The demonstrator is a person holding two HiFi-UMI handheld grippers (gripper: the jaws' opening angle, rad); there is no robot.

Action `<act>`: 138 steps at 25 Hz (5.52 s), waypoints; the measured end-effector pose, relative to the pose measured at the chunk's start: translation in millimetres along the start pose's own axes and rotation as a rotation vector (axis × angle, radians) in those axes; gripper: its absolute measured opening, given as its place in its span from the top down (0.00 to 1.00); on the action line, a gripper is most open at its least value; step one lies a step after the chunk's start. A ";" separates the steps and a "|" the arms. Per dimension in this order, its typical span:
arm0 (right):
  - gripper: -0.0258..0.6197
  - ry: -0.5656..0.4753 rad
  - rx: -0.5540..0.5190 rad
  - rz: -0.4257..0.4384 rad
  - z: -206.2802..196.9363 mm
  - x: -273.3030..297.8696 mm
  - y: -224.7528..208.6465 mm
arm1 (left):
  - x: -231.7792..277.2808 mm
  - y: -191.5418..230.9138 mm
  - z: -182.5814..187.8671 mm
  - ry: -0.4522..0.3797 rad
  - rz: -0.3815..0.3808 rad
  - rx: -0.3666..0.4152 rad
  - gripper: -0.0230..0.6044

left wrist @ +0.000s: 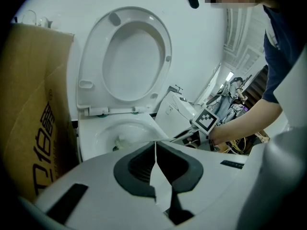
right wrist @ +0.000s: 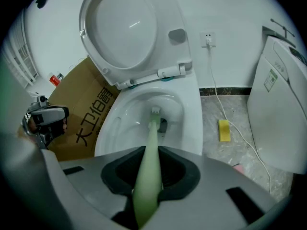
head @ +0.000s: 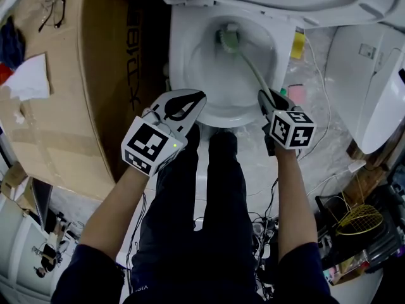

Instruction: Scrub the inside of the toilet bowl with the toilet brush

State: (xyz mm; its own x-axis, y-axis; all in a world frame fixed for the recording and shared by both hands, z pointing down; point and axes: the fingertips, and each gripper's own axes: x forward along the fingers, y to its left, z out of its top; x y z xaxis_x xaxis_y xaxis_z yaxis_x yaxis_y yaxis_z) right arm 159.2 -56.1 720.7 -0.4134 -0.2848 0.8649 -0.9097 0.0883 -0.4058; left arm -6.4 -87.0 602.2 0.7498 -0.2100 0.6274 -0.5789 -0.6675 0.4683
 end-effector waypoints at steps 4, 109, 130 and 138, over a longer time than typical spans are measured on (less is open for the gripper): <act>0.83 -0.002 0.016 -0.023 -4.3 -8.2 -13.7 | 5.5 -9.0 0.2 0.002 -0.012 0.006 0.90; 0.83 0.082 -0.019 -0.124 -66.2 -65.6 -19.8 | -26.5 -53.2 -9.8 -0.030 -0.065 0.047 0.91; 0.83 0.168 -0.080 -0.037 -113.4 -40.9 41.6 | -50.2 -53.5 -33.7 -0.051 -0.049 0.025 0.91; 0.83 0.148 -0.033 0.023 -108.0 -29.8 73.7 | -58.4 -48.4 -31.7 -0.066 -0.045 0.014 0.91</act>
State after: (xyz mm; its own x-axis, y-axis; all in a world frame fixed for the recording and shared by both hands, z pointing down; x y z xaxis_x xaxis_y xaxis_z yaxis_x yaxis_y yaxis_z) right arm 100.2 62.0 697.0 -0.4336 -0.1385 0.8904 -0.8995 0.1250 -0.4186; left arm -32.3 -19.8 562.6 0.7944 -0.2261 0.5638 -0.5402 -0.6874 0.4855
